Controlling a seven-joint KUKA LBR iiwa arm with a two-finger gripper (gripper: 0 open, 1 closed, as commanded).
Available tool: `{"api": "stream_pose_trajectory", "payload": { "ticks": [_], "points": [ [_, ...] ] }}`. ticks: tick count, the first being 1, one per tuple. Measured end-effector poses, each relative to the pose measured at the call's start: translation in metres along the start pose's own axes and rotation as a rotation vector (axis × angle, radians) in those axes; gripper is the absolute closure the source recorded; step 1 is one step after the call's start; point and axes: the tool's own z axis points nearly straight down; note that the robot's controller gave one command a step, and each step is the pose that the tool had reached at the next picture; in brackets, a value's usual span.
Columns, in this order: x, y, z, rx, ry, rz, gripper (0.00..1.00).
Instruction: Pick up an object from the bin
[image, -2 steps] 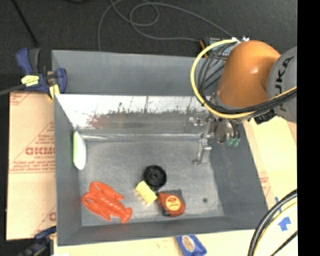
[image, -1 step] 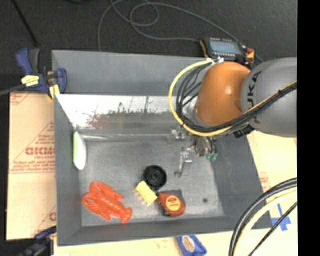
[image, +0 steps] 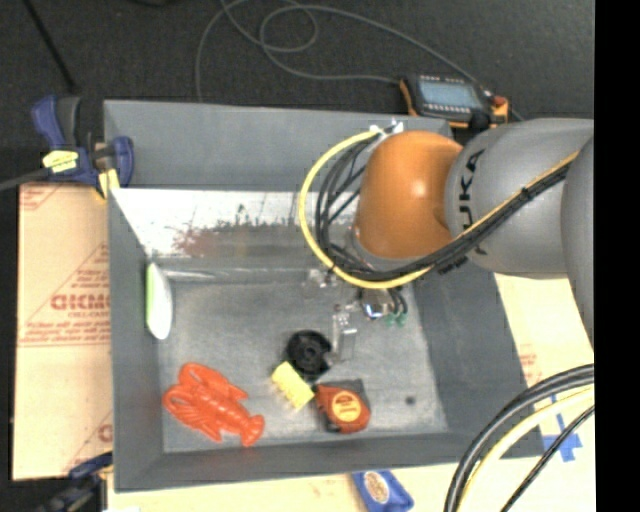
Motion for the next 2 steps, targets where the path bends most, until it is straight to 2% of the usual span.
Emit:
{"api": "stream_pose_trajectory", "payload": {
  "ticks": [1,2],
  "points": [
    [-0.002,0.007,0.000,0.001,-0.007,-0.165,0.00],
    [0.002,0.007,0.045,-0.001,-0.007,-0.262,0.00]
  ]
}}
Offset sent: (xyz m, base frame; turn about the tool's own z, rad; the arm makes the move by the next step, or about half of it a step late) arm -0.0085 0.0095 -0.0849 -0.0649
